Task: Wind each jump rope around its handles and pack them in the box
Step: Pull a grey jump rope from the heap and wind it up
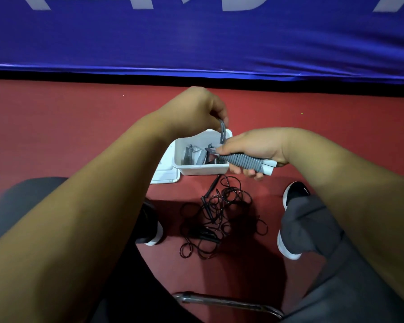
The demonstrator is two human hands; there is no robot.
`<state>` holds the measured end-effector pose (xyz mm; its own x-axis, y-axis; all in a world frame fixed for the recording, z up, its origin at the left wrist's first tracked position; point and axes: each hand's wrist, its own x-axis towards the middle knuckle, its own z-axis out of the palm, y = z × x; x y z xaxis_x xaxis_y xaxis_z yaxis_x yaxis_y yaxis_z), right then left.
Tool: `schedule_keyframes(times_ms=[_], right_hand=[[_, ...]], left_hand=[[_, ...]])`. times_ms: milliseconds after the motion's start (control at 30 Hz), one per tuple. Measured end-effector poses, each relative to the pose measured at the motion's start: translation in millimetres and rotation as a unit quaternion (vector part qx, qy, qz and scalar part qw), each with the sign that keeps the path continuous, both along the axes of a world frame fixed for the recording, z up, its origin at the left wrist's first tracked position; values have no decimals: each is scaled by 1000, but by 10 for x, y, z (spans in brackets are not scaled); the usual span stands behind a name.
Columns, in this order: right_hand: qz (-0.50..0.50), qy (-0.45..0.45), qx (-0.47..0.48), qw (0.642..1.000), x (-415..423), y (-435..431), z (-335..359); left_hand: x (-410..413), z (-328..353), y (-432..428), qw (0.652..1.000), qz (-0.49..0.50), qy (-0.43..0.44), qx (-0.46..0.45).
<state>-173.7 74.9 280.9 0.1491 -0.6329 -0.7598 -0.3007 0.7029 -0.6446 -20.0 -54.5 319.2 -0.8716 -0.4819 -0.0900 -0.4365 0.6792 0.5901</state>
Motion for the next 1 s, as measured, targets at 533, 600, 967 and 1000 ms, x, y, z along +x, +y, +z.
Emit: schedule_keyframes(times_ms=[533, 600, 967, 1000], right_hand=[[-283, -111, -108, 946, -177, -168, -110], [-288, -125, -107, 943, -171, -163, -79], [-334, -8, -229, 914, -124, -167, -11], [-340, 1, -235, 911, -125, -166, -13]], left_hand=[[59, 1, -8, 970, 129, 66, 196], [45, -17, 3, 963, 141, 71, 220], [76, -217, 5, 879, 271, 106, 379], [69, -224, 26, 841, 284, 128, 442]])
